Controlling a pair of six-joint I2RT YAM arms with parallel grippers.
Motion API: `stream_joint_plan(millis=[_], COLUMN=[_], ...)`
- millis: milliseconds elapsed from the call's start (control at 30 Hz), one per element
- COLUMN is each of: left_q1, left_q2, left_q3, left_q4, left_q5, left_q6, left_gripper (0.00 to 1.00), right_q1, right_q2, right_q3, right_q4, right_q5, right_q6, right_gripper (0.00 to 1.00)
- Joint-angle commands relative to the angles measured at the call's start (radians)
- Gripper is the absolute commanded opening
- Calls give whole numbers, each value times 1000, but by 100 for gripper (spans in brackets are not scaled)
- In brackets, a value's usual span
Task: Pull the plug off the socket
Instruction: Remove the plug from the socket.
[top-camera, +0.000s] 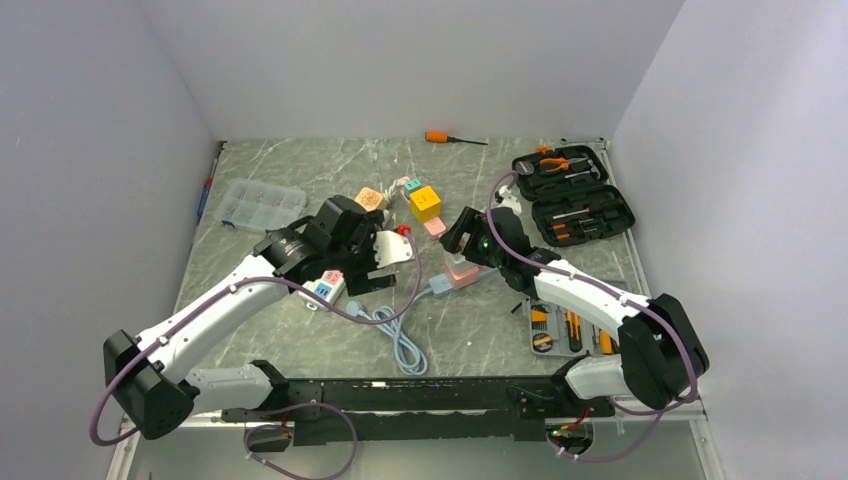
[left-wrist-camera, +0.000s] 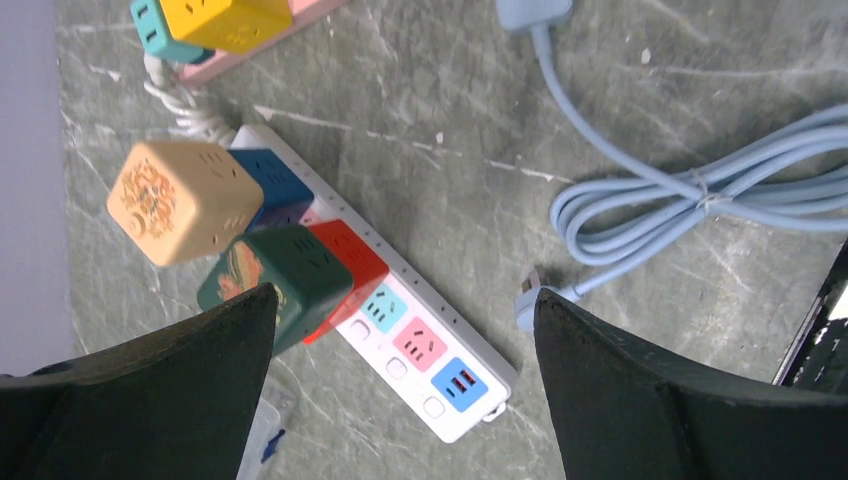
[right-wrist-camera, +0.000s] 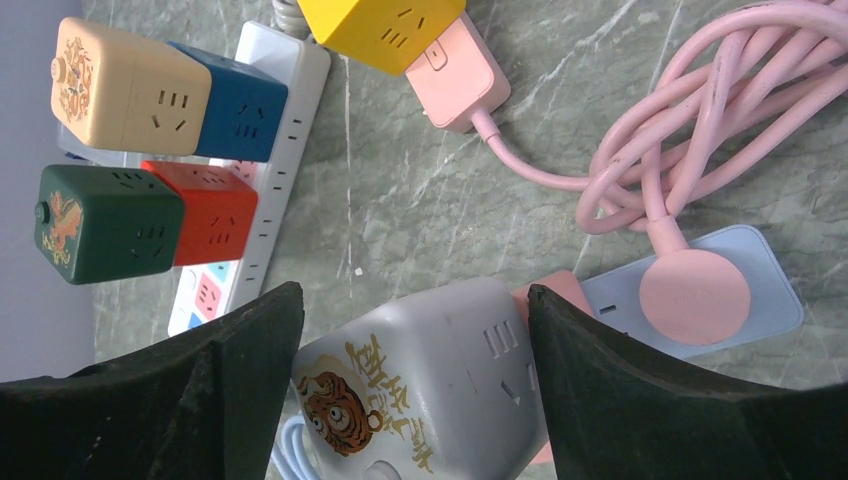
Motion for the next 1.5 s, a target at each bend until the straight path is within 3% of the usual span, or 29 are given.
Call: stream_joint_plan(millis=[0, 200, 367, 500, 633, 800, 1033, 1200, 1467], left_q1=[-44, -54, -54, -55, -55, -55, -79, -111, -118], left_q2=[42, 57, -17, -83, -122, -93, -49, 92, 281], left_q3=[87, 78, -57, -163, -223, -271, -413, -382, -290], left_q4=[-11, 29, 131, 228, 305, 405, 695, 795, 878], left_q5=[15, 118, 201, 218, 218, 188, 216, 133, 126], left_q6=[-23, -52, -89, -164, -241, -332, -500, -541, -617], left_gripper=[99, 99, 99, 99, 99, 99, 100, 99, 99], right_q1=[42, 118, 222, 222, 148, 9, -94, -144, -264], right_q2=[27, 5, 69, 53, -39, -193, -262, -268, -274], right_q3=[-46, -40, -7, 4, 12, -10, -36, -52, -107], right_q4=[-192, -208, -189, -210, -252, -270, -307, -307, -272], right_q5=[-132, -139, -135, -107, -104, -145, -167, -179, -269], right_q6=[13, 20, 49, 44, 12, -22, -60, -78, -95], right_gripper=[80, 80, 82, 89, 99, 100, 100, 100, 100])
